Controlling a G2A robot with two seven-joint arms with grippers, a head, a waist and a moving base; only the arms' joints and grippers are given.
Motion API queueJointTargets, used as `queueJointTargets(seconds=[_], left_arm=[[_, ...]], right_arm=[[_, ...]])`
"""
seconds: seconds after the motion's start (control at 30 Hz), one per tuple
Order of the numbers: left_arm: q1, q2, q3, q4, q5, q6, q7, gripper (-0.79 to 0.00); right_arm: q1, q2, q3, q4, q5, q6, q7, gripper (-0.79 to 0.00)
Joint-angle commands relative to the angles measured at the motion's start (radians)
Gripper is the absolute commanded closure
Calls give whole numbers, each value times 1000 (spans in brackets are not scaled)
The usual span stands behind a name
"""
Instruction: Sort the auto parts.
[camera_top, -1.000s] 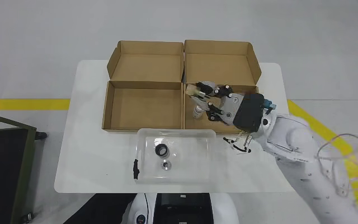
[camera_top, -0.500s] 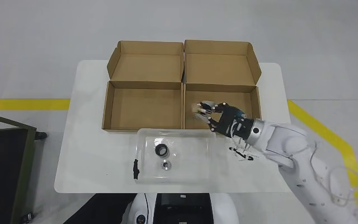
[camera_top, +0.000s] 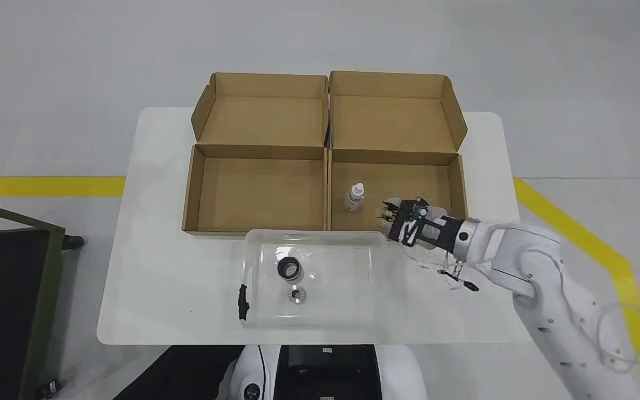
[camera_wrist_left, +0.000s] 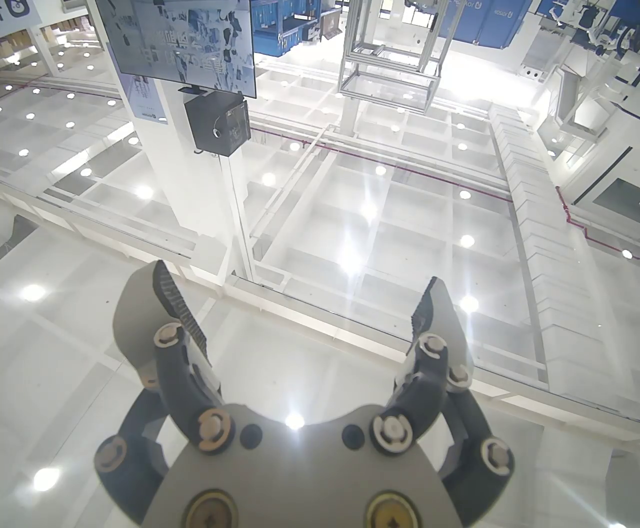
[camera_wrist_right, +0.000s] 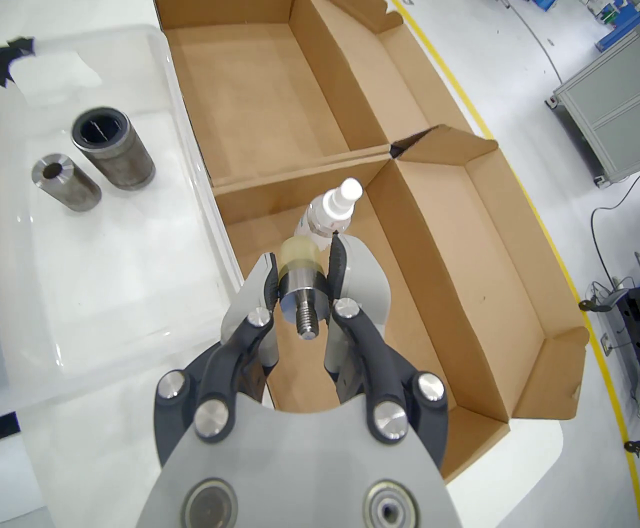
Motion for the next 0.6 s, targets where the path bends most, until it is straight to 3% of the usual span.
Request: queueJointTargets(seconds=[0.0,0.23,0.57], left_arm=[[0,0,0,0,0,0,0,-785],[0,0,0,0,0,0,0,-785],[0,0,0,0,0,0,0,-785]], right_arm=[[17,-1,-8,19,1,-2,55,0],[128,-17,-95,99,51,-13,210,0],[272,-50,-241,200,-21,10,303,0]])
